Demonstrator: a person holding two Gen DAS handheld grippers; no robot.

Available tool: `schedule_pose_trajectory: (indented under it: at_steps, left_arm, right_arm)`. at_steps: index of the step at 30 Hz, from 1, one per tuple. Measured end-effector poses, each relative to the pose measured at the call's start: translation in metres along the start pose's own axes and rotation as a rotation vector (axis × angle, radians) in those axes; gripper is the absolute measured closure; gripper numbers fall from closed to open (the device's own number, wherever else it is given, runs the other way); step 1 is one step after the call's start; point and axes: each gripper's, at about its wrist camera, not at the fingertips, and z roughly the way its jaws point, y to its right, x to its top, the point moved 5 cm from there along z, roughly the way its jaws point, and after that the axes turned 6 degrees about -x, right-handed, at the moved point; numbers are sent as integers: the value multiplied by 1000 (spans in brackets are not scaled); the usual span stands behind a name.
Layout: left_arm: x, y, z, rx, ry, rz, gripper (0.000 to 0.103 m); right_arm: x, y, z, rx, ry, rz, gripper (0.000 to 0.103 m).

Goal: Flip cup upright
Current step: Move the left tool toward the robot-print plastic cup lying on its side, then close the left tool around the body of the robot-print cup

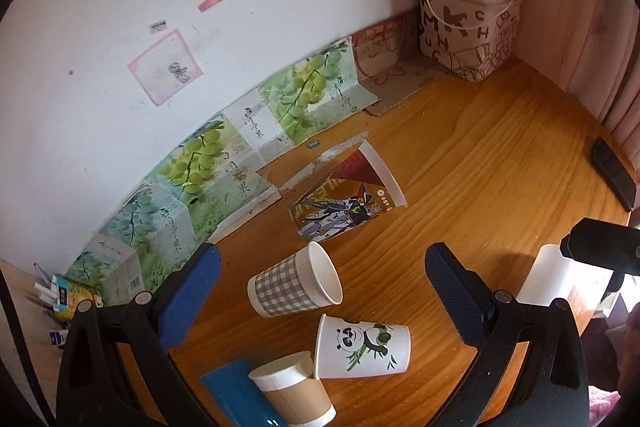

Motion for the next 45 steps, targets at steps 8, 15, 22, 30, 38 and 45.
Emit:
schedule_pose_trajectory:
  at_steps: [8, 15, 22, 30, 38, 45]
  left_arm:
    - [23, 2, 58, -30, -62, 75, 1]
    - [34, 0, 95, -6, -97, 112, 1]
    - [35, 0, 124, 21, -133, 144, 1]
    - [36, -4, 152, -11, -192, 111, 1]
    - [44, -11, 171, -14, -195, 60, 1]
    - [49, -16, 183, -1, -177, 51, 7]
  right_arm:
    - [26, 13, 43, 17, -60, 80, 0]
    - [43, 19, 69, 50, -91, 151, 0]
    - [59, 23, 82, 70, -91, 201, 0]
    - [75, 22, 80, 48, -48, 187, 0]
    - [76, 30, 85, 36, -50, 208, 0]
    - [78, 33, 83, 29, -45, 215, 0]
